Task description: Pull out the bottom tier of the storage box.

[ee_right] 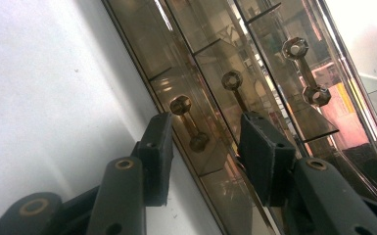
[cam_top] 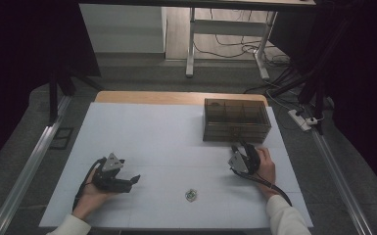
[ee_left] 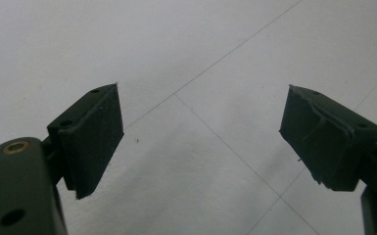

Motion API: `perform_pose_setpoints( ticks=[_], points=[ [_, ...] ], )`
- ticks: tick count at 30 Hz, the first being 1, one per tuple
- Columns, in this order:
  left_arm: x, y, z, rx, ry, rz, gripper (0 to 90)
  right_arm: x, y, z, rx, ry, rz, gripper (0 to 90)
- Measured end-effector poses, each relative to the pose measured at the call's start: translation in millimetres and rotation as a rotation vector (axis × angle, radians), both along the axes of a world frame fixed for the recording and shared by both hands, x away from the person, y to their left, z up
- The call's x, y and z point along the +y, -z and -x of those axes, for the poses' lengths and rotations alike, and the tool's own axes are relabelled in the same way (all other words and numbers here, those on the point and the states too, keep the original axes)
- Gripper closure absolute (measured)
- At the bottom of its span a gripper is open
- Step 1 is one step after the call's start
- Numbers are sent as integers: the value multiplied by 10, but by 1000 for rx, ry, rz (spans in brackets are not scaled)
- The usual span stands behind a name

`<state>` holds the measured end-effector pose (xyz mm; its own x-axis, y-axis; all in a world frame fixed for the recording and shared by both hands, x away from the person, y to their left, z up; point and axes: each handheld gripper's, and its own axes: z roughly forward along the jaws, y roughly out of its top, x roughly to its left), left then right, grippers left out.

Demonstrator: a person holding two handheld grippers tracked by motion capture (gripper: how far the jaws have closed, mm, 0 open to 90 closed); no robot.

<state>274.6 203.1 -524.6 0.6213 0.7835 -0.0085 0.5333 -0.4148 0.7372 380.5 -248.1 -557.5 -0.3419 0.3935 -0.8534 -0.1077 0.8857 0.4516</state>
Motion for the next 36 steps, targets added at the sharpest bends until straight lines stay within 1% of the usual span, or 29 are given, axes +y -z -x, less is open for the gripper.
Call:
perform_pose_setpoints(
  ticks=[3, 8, 11, 12, 14, 16, 18, 21, 24, 25, 36],
  points=[
    [3, 1, -2, 2, -1, 2, 162, -2, -1, -12, 2, 1, 2, 590],
    [4, 5, -7, 5, -3, 2, 161, 12, 12, -46, -12, -3, 26, 613],
    [10, 3, -3, 3, -4, 3, 162, 10, 15, -61, -19, -1, 25, 625],
    [11, 3, -2, 3, -4, 3, 162, 7, 9, -61, -11, 1, 28, 628],
    [11, 3, -1, 3, -4, 3, 162, 5, 11, -66, -16, 7, 30, 637],
    [10, 4, 0, 4, -2, 4, 162, 3, 11, -73, -9, 3, 34, 646],
    [9, 4, 0, 4, -2, 4, 162, 5, 21, -80, -16, 3, 36, 653],
    [9, 5, -1, 4, -3, 3, 162, 1, 16, -84, -16, 6, 46, 669],
    [10, 5, -1, 4, -4, 3, 162, -3, 19, -97, -16, 11, 40, 685],
    [10, 5, -1, 4, -4, 3, 162, -5, 15, -99, -7, 12, 44, 690],
    [10, 7, -1, 4, -6, 2, 162, -9, 19, -128, -6, 13, 53, 731]
  ],
)
